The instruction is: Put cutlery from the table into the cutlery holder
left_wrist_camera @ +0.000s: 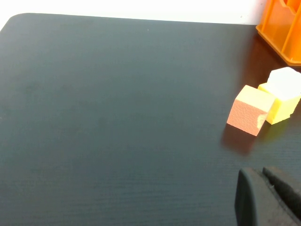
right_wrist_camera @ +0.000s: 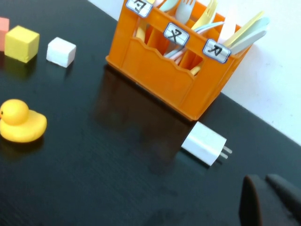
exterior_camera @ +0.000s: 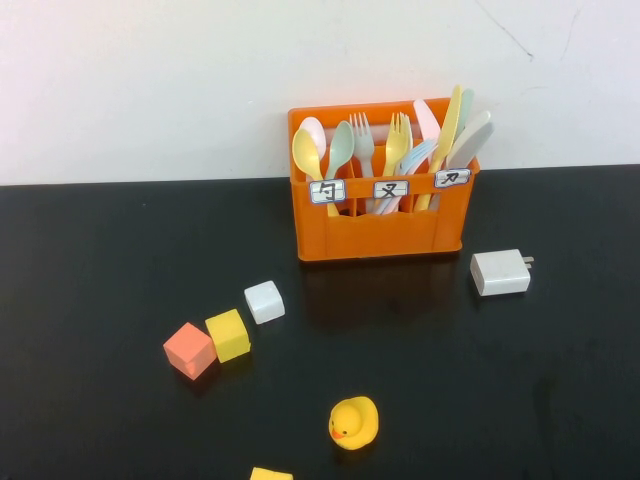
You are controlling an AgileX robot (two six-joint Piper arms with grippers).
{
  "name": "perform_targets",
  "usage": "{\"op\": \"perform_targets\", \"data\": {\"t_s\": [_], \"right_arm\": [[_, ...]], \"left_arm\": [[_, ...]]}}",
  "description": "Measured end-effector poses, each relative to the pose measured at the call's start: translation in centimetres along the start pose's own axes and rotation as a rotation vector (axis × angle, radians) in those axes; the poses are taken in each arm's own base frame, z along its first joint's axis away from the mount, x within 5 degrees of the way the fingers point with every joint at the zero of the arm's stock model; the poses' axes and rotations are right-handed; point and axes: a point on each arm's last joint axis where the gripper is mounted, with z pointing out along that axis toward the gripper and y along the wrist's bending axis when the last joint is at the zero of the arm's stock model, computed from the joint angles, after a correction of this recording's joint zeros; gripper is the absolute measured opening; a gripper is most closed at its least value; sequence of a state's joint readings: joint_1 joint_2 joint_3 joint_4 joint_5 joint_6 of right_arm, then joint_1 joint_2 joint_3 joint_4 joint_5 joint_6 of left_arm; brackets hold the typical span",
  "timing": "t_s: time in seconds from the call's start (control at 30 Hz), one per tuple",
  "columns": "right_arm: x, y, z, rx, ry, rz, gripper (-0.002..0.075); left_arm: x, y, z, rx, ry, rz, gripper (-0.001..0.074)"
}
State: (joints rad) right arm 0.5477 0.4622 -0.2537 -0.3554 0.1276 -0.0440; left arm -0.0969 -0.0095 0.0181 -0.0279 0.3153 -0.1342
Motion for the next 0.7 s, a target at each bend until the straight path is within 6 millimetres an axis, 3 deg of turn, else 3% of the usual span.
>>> {"op": "perform_targets", "data": {"t_s": [0.2,0.57,0.7], "right_arm": [[0.5,-1.3,-1.1,0.147,0.0,0.036,-0.0002],[6.2,-1.0,-2.7,0.524,-0.058,0.21,-0.0002],[6.8,-0.9,-3.2,0.609,-0.092,0.213,-0.0002]], "left_arm": [[0.0,0.0,0.0,0.0,0.0,0.0,-0.0001],[0.0,0.0,0.0,0.0,0.0,-0.001,-0.0001],[0.0,0.0,0.0,0.0,0.0,-0.003,-0.0001]]}}
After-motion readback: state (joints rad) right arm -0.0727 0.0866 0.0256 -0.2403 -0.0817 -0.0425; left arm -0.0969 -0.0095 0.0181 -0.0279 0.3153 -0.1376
